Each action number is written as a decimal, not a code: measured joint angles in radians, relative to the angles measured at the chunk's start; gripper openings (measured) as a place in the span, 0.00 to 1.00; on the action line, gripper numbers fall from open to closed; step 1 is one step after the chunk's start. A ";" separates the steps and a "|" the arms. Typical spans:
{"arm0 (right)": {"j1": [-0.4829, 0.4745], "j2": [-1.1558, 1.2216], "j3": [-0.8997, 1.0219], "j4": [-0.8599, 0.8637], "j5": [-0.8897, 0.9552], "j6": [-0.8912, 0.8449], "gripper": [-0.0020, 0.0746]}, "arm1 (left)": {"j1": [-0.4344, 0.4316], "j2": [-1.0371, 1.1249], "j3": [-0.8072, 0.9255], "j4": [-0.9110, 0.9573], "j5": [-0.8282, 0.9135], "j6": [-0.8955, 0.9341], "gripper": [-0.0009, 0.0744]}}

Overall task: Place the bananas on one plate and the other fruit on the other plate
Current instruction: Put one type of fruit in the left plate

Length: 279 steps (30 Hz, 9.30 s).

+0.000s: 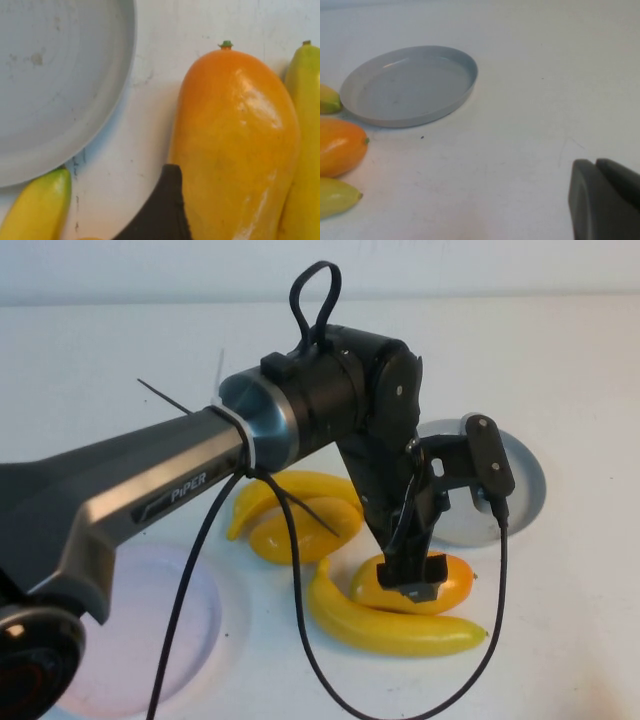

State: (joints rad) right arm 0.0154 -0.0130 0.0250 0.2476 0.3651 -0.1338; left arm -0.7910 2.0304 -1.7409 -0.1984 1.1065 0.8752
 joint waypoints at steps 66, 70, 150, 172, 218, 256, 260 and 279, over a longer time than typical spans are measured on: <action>0.000 0.000 0.000 0.000 0.000 0.000 0.00 | 0.416 -0.621 0.632 0.218 -0.009 -0.682 0.75; 0.000 0.000 0.000 0.000 0.000 0.000 0.00 | 0.451 -0.612 0.760 0.218 -0.123 -0.688 0.75; 0.000 0.000 0.000 0.000 0.000 0.000 0.00 | 0.137 -0.093 0.270 0.261 -0.275 -0.398 0.90; 0.000 0.000 0.000 0.000 0.000 0.000 0.00 | 0.137 -0.023 0.260 0.298 -0.317 -0.396 0.74; 0.000 0.000 0.000 0.000 0.000 0.000 0.00 | 0.137 -0.463 0.580 0.350 -0.024 -0.901 0.73; 0.000 0.000 0.000 0.000 0.000 0.000 0.00 | 0.137 -0.488 0.806 0.503 -0.202 -1.188 0.78; 0.000 0.000 0.000 0.000 0.000 0.000 0.00 | 0.137 -0.488 0.806 0.503 -0.191 -1.196 0.78; 0.000 0.000 0.000 0.000 0.000 0.000 0.00 | 0.137 -0.488 0.806 0.507 -0.209 -1.295 0.89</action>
State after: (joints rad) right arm 0.0154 -0.0130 0.0250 0.2476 0.3651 -0.1338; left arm -0.6538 1.5425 -0.9348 0.3085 0.8977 -0.4202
